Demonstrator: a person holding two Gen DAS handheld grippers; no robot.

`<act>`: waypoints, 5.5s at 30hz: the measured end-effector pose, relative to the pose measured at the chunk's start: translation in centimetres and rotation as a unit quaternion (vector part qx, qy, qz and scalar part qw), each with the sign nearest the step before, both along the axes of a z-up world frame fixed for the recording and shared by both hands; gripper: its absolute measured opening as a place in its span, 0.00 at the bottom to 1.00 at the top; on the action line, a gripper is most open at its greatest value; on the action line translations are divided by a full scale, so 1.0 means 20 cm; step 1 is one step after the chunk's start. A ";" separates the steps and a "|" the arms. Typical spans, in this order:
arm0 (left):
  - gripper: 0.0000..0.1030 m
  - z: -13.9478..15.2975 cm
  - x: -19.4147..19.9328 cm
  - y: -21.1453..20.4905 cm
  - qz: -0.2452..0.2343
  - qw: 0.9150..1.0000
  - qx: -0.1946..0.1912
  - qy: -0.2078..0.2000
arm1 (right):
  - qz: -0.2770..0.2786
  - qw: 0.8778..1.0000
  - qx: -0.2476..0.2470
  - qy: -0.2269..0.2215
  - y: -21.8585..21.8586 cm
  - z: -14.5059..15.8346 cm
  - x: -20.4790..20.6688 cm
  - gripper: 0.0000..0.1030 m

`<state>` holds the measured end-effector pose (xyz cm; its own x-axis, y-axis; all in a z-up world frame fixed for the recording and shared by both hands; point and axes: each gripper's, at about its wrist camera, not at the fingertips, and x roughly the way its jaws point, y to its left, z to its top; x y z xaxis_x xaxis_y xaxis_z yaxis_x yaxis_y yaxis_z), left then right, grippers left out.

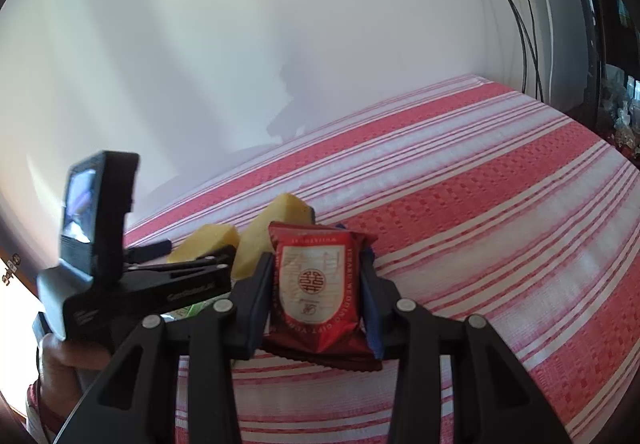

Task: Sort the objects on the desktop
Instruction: 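Grasp the yellow sponge with the left gripper while the right gripper grasps the red snack packet, then carry the yellow sponge and red packet into the silver tin and open both grippers, then move both grippers back from the tin toward the remaining objects, then grasp the green tissue pack with the left gripper while the right gripper grasps the yellow sponge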

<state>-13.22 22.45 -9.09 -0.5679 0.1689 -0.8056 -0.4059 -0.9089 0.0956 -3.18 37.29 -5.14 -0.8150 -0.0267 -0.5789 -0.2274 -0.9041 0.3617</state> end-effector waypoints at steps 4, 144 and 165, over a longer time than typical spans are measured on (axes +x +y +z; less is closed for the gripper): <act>0.55 0.01 0.05 0.01 -0.010 1.000 -0.009 0.026 | -0.001 1.000 -0.001 0.001 0.00 0.00 0.02 0.39; 0.92 0.28 0.53 -1.00 0.059 0.956 0.075 0.279 | -0.044 0.975 0.196 0.092 -0.66 0.19 -0.08 1.00; 0.92 0.02 0.52 -0.14 -0.107 0.979 -0.006 0.172 | -0.154 0.979 0.102 0.081 0.02 0.19 0.07 0.99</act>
